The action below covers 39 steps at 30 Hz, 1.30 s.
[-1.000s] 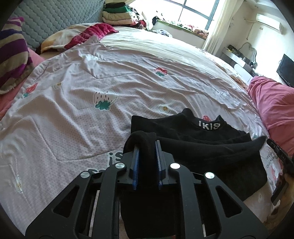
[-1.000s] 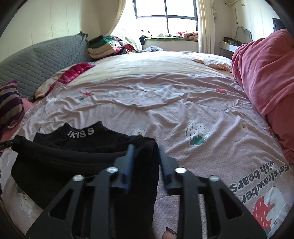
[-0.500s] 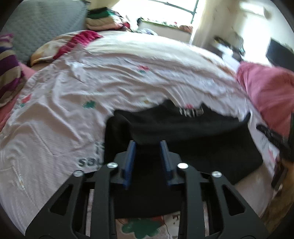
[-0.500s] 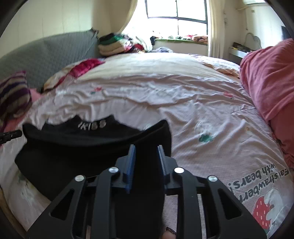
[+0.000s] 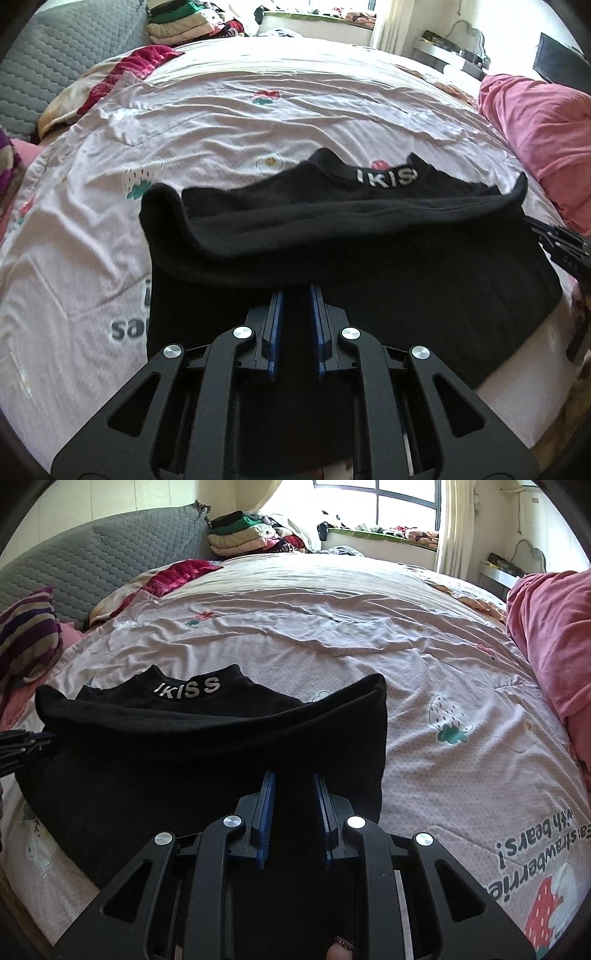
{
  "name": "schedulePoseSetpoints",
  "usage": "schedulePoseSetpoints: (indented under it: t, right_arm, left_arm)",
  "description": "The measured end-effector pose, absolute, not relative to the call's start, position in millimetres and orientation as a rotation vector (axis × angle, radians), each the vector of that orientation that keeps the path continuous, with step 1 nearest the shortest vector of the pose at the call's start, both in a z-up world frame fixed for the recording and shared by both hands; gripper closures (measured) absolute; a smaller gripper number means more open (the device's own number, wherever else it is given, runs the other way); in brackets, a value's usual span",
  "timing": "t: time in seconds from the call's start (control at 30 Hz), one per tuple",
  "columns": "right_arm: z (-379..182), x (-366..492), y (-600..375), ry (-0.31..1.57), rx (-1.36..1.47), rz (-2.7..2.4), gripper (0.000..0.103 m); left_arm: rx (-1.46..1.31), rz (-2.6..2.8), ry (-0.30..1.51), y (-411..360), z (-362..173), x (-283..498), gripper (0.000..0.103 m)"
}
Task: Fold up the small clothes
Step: 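Lay the folded hem onto the shirt near the collar with both grippers, then open both grippers and release the folded hem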
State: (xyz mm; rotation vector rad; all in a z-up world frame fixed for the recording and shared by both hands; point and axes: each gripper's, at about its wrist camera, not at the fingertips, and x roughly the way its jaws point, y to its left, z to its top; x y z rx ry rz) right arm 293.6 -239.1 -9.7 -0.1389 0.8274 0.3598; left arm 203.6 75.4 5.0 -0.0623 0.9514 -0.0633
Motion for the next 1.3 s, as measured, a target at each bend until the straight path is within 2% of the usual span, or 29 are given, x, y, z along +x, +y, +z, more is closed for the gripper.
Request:
schedulePoseSetpoints:
  t: [0.43, 0.7, 0.77, 0.9, 1.07, 1.13, 1.17, 1.23, 1.27, 1.3]
  right_arm:
    - [-11.0, 317.5, -262.5, 0.81, -0.063, 0.267, 0.083]
    - [-12.2, 329.7, -283.0, 0.837, 0.015, 0.254, 0.076]
    - [-13.3, 331.6, -280.6, 0.843, 0.019, 0.268, 0.075]
    - [-18.9, 335.1, -276.9, 0.861, 0.024, 0.267, 0.067]
    - [-24.5, 336.7, -280.2, 0.877, 0.061, 0.282, 0.067]
    - [-24.3, 336.2, -282.1, 0.877, 0.097, 0.307, 0.079]
    - [-23.5, 335.4, -281.8, 0.874, 0.108, 0.314, 0.086]
    - [-20.6, 332.8, -278.6, 0.858, 0.087, 0.311, 0.091]
    - [-19.0, 330.9, -276.7, 0.849, 0.073, 0.309, 0.095]
    - [-17.2, 329.6, -275.8, 0.84, 0.063, 0.305, 0.095]
  left_arm:
    - [-0.192, 0.035, 0.887, 116.6, 16.7, 232.3, 0.094]
    - [-0.319, 0.061, 0.927, 148.5, 3.8, 236.3, 0.078]
    - [-0.316, 0.062, 0.925, 148.5, 2.4, 237.4, 0.076]
    - [-0.317, 0.06, 0.935, 148.8, -4.8, 241.4, 0.073]
    - [-0.321, 0.065, 0.935, 150.6, -8.4, 243.3, 0.073]
    - [-0.317, 0.068, 0.933, 150.1, -9.7, 243.5, 0.073]
    - [-0.309, 0.072, 0.931, 149.4, -9.6, 243.4, 0.075]
    - [-0.29, 0.086, 0.923, 148.3, -8.9, 242.9, 0.089]
    - [-0.29, 0.087, 0.92, 148.4, -8.2, 242.2, 0.1]
    - [-0.296, 0.081, 0.917, 148.7, -7.2, 242.0, 0.103]
